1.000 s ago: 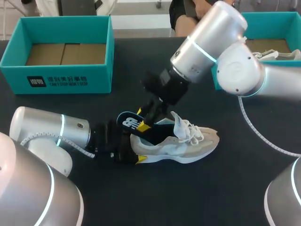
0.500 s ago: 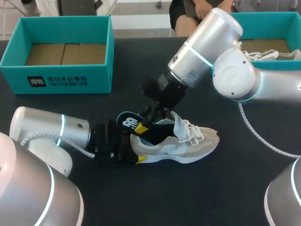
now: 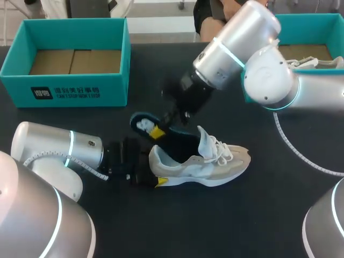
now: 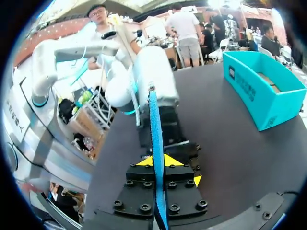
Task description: Take the shoe out of the shoebox, open the shoe tongue, remove and reinsert the insole, then place the shoe into the shoebox
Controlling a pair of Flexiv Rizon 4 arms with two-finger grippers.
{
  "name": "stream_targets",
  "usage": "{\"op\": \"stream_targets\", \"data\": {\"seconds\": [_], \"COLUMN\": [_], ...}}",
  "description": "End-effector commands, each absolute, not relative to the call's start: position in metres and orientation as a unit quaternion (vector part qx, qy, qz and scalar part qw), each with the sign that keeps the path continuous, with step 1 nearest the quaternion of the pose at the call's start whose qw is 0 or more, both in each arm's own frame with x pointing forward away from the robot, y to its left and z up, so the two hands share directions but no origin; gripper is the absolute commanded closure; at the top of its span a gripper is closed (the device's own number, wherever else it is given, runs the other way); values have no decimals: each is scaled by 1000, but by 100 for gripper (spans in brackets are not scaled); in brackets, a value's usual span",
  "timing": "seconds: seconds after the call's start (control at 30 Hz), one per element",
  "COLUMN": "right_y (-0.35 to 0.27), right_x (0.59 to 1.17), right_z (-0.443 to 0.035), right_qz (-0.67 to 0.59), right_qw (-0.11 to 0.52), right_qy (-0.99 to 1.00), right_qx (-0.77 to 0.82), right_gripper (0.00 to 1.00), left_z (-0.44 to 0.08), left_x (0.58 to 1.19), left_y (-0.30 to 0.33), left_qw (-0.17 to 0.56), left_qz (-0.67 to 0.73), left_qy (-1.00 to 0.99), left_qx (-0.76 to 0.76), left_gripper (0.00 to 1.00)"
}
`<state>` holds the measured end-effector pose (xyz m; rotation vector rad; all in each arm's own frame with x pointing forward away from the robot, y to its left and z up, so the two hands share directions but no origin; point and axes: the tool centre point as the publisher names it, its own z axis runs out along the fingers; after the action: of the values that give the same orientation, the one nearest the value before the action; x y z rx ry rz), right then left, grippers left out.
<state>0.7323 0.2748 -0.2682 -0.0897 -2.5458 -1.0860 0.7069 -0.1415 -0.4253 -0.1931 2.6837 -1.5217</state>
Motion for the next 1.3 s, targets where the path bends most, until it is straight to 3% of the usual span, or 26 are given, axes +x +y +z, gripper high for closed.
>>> {"op": "stream_targets", "data": {"seconds": [0.03,0.43,1.3], "right_y": [267,284,283], "right_x": [738,819,818], "right_z": [-241,-156,-153], "right_qz": [-419,-539,-555], "right_qw": [164,111,120], "right_qy": [-891,-821,-809], "right_qx": [-61,-151,-154], "right_gripper": [100,100,100], "left_z": [-429,-429,-429], "left_x": [708,708,708], "left_y": [-141,-141,-141], "left_qw": [25,25,25], "left_qz": [-490,-490,-490], "left_qy": [869,869,869], "left_qx": [-63,-63,-63], "left_gripper": [100,100,100]}}
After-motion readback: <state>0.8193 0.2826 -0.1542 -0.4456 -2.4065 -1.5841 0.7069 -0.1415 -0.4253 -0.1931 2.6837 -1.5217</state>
